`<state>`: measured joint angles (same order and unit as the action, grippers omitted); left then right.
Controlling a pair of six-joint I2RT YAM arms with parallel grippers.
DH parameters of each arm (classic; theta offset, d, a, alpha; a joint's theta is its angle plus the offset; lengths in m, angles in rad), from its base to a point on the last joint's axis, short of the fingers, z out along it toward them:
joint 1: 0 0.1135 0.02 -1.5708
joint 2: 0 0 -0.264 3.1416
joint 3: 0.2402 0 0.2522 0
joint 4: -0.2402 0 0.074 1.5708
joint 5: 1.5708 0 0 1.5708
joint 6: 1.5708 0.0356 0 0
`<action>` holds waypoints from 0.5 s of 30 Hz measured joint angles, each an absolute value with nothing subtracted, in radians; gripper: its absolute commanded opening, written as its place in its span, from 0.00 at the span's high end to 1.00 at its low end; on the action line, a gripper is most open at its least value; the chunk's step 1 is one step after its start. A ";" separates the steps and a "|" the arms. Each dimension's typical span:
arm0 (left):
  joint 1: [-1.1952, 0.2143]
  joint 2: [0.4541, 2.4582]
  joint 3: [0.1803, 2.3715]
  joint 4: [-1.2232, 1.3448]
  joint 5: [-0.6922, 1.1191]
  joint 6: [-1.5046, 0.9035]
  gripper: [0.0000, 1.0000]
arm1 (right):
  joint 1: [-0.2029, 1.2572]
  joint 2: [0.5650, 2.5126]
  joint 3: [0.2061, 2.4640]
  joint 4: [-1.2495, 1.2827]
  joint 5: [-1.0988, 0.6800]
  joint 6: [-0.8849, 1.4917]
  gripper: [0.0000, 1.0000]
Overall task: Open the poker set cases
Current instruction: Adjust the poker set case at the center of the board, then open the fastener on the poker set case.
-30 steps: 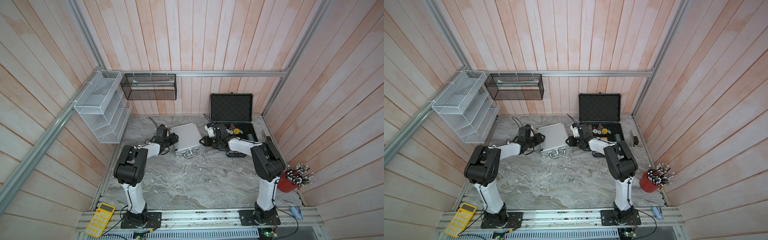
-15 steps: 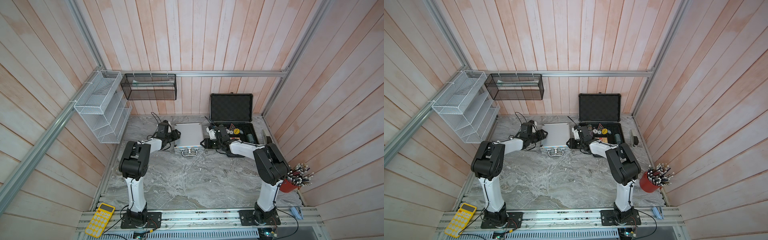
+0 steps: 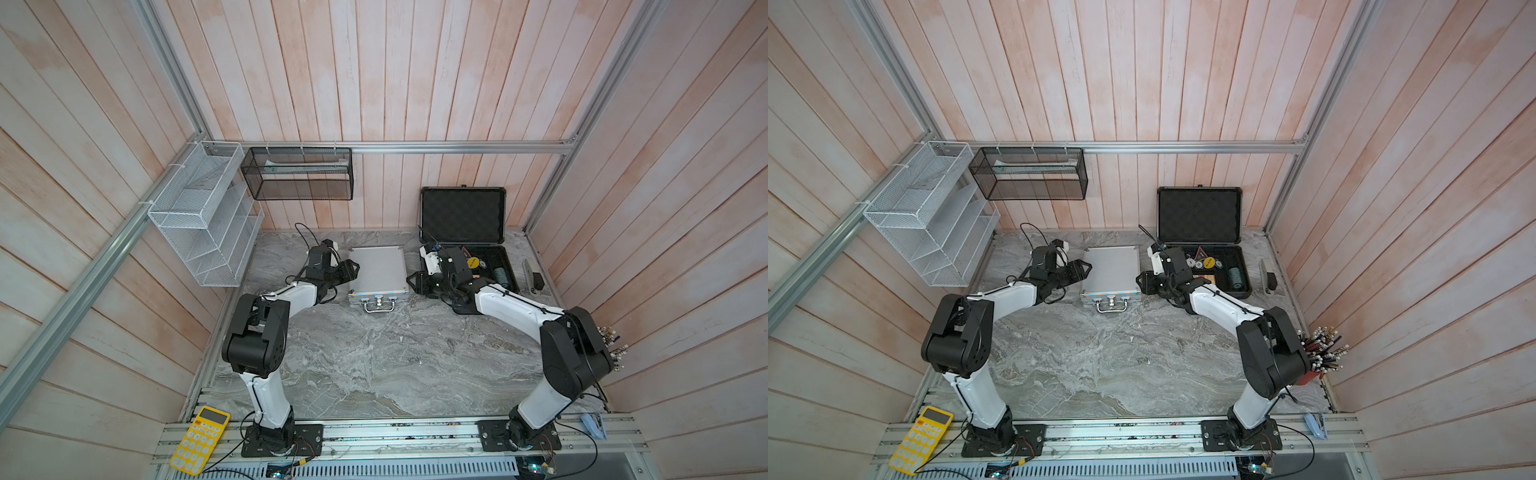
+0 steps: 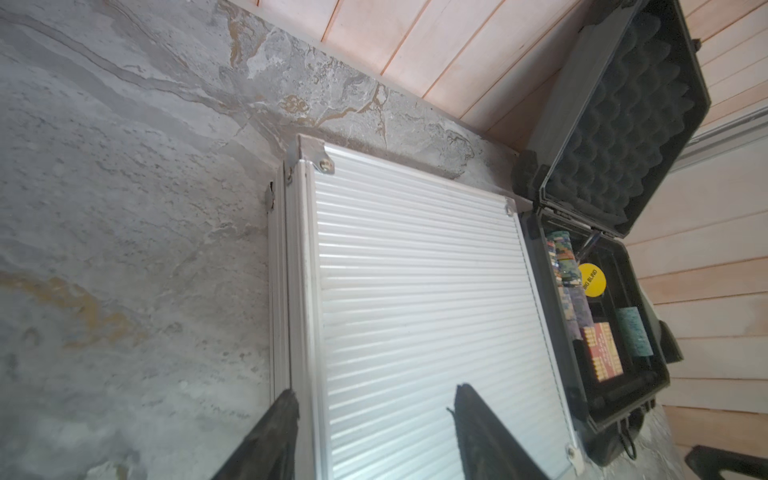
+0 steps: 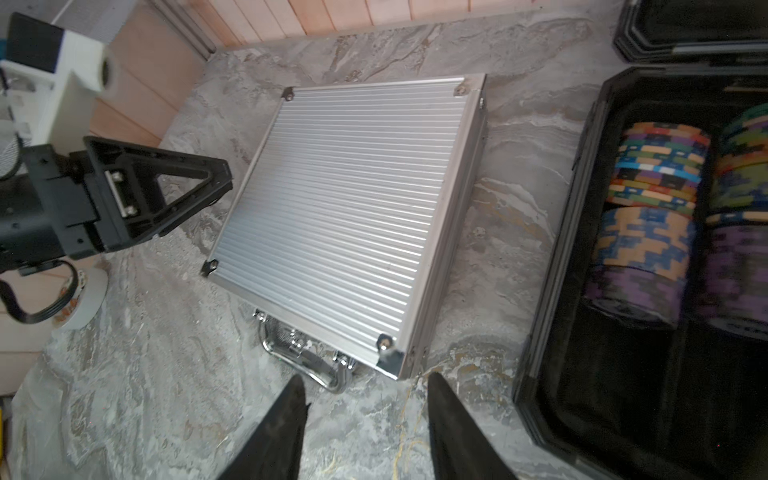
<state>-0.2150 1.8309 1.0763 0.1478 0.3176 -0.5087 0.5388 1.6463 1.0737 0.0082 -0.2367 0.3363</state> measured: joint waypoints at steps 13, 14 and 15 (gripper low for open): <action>-0.227 1.801 0.959 0.142 0.333 -0.504 0.38 | 0.730 1.740 1.013 0.083 -0.249 0.324 0.50; -0.227 1.801 0.958 0.142 0.334 -0.504 0.38 | 0.732 1.758 1.015 0.095 -0.251 0.327 0.50; -0.227 1.801 0.958 0.143 0.334 -0.504 0.38 | 0.733 1.774 1.016 0.105 -0.252 0.330 0.49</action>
